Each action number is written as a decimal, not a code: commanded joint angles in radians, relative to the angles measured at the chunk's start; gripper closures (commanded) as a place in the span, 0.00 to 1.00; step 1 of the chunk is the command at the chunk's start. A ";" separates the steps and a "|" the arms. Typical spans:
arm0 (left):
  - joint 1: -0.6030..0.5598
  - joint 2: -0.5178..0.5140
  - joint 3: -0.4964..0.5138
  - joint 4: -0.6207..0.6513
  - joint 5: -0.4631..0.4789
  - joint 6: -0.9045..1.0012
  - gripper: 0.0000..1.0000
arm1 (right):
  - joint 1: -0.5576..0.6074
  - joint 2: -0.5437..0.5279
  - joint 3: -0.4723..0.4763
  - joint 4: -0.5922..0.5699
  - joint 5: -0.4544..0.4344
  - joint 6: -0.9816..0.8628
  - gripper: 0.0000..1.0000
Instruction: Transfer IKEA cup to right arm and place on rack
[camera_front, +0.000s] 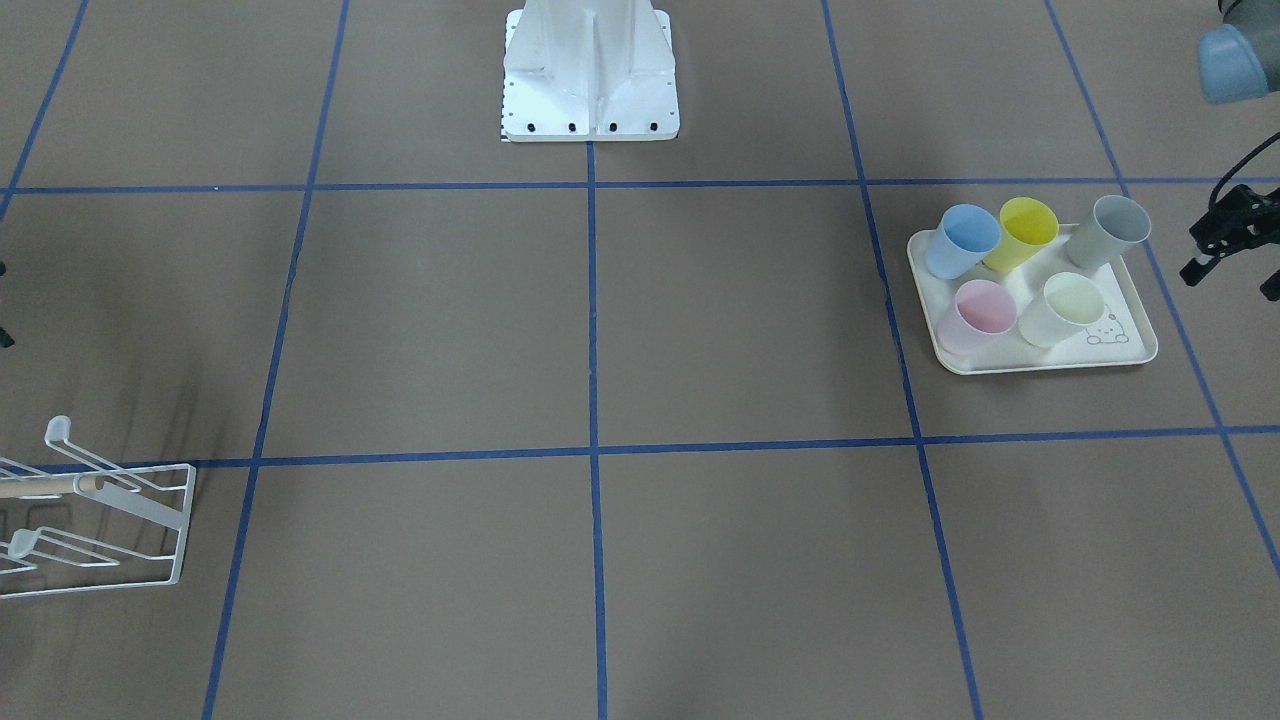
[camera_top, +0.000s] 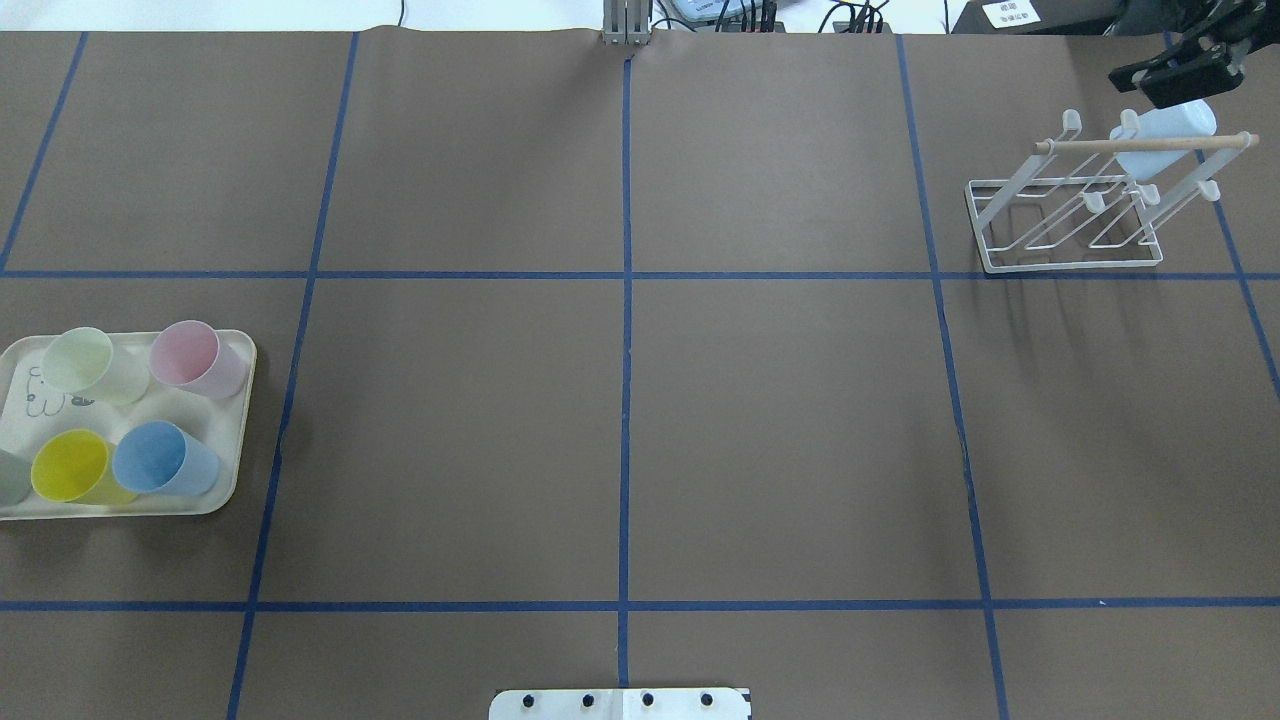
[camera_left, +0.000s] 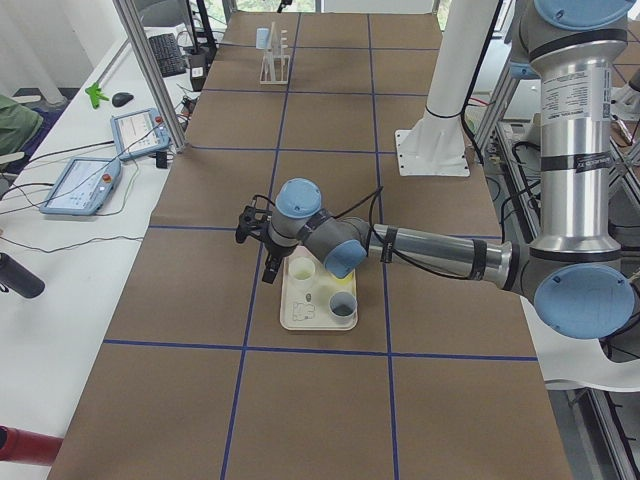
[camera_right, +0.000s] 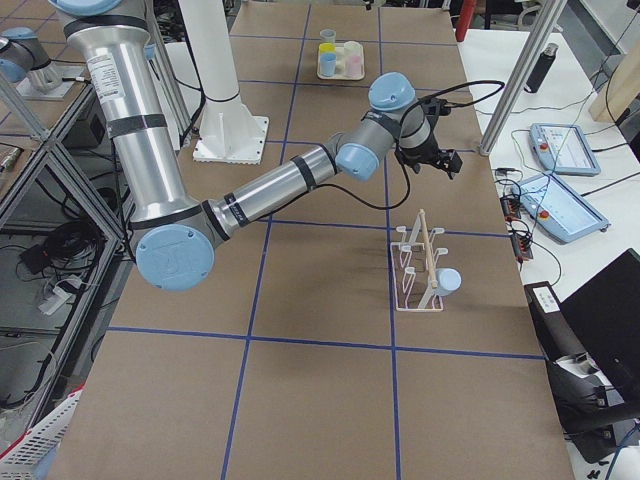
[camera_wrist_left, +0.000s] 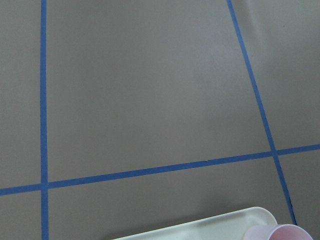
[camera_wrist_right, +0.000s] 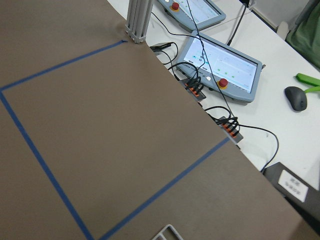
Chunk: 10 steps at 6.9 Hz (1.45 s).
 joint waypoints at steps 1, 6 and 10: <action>0.091 0.034 -0.003 -0.005 0.071 -0.005 0.00 | -0.107 0.001 0.029 -0.067 0.036 0.138 0.01; 0.233 0.034 0.008 -0.010 0.151 -0.097 0.10 | -0.288 0.124 0.129 -0.423 -0.109 0.218 0.01; 0.255 0.036 0.032 -0.011 0.151 -0.099 0.37 | -0.306 0.139 0.130 -0.423 -0.115 0.232 0.01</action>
